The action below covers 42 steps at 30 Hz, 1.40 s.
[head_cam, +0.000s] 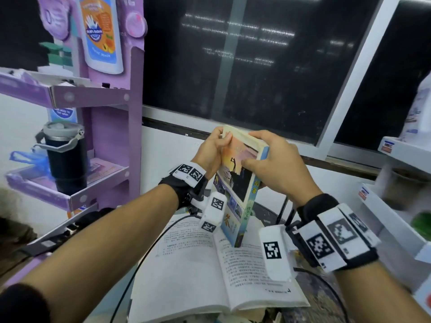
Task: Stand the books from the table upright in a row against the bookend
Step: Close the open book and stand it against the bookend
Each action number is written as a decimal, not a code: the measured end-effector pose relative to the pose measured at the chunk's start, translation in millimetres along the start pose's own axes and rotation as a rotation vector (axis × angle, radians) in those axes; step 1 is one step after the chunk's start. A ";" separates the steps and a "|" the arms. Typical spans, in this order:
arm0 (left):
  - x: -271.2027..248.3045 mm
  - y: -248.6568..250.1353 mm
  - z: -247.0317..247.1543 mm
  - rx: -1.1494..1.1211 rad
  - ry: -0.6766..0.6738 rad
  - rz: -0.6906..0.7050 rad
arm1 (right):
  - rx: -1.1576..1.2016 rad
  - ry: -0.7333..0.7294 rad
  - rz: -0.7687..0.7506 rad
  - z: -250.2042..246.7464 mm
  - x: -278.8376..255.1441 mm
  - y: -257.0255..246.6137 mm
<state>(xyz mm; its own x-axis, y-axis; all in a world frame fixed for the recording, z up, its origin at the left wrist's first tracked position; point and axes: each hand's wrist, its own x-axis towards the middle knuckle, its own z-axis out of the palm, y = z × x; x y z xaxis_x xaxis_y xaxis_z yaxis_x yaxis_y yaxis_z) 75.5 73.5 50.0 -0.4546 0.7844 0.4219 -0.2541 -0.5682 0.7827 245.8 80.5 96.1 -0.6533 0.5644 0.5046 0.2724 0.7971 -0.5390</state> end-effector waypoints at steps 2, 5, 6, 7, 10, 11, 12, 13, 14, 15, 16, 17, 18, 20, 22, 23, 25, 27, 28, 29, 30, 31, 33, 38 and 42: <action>3.8 2.2 -3.1 0.103 -0.010 -0.022 | 0.001 0.029 -0.015 1.8 1.8 0.9; 12.5 8.8 -10.3 0.337 -0.037 -0.055 | 0.012 0.062 0.003 5.3 6.3 3.6; 15.4 11.6 -12.9 0.404 -0.044 -0.067 | 0.012 0.071 0.013 6.4 8.3 4.3; 18.2 14.1 -15.4 0.455 -0.045 -0.080 | 0.015 0.078 0.025 7.1 10.3 4.8; 25.3 19.4 -25.8 0.573 -0.013 -0.087 | 0.045 0.085 0.061 8.9 17.4 6.8; 26.6 20.4 -30.3 0.623 0.008 -0.086 | 0.054 0.085 0.071 9.6 20.0 7.3; 28.1 20.7 -35.5 0.674 0.031 -0.085 | 0.057 0.087 0.078 10.8 23.3 8.3; 29.6 20.1 -41.2 0.713 0.055 -0.085 | 0.055 0.094 0.087 12.3 27.2 9.8; 30.6 19.1 -47.5 0.739 0.080 -0.084 | 0.053 0.105 0.097 14.3 31.4 11.7; 31.5 17.3 -53.8 0.763 0.103 -0.086 | 0.053 0.119 0.110 16.7 35.8 13.5; 32.6 14.6 -60.9 0.790 0.124 -0.092 | 0.053 0.134 0.124 19.8 41.0 15.7; 33.4 11.5 -68.0 0.816 0.139 -0.104 | 0.052 0.149 0.138 23.3 46.3 18.4; 34.2 8.5 -74.8 0.838 0.149 -0.124 | 0.047 0.162 0.152 27.3 51.8 21.1; 36.1 1.5 -87.3 0.882 0.162 -0.176 | 0.035 0.181 0.180 35.7 62.1 25.7; 36.9 -5.3 -96.9 0.914 0.170 -0.230 | 0.023 0.192 0.195 43.1 72.6 30.7; 38.8 -8.8 -101.2 0.922 0.171 -0.253 | 0.021 0.195 0.206 46.5 78.6 33.2; 41.0 -13.7 -106.1 0.921 0.171 -0.291 | 0.022 0.197 0.222 52.3 89.3 36.8; 44.4 -17.9 -110.1 0.904 0.169 -0.318 | 0.025 0.196 0.236 59.4 99.8 40.3; 45.5 -19.5 -111.1 0.894 0.167 -0.331 | 0.027 0.196 0.244 63.8 104.7 42.1; 46.7 -21.7 -112.5 0.886 0.161 -0.341 | 0.030 0.199 0.252 68.7 109.2 44.6; 47.6 -23.9 -113.9 0.881 0.154 -0.352 | 0.030 0.199 0.265 74.5 113.6 47.7; 48.2 -26.0 -115.2 0.874 0.145 -0.359 | 0.027 0.197 0.275 80.1 117.3 51.2; 49.7 -29.9 -118.2 0.857 0.139 -0.360 | 0.003 0.176 0.288 93.0 123.7 60.2; 51.3 -30.3 -121.8 0.785 0.124 -0.347 | -0.011 0.113 0.360 122.4 133.1 80.5; 52.3 -28.9 -124.8 0.725 0.108 -0.365 | -0.036 0.052 0.357 138.3 139.8 91.5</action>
<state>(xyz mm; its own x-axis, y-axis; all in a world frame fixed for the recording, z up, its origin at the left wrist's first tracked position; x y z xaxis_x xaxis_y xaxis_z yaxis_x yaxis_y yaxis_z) -47.4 99.9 -7.7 -0.5391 0.8397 0.0658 0.1964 0.0494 0.9793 81.6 202.7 24.0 -0.4759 0.8178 0.3235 0.5019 0.5546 -0.6637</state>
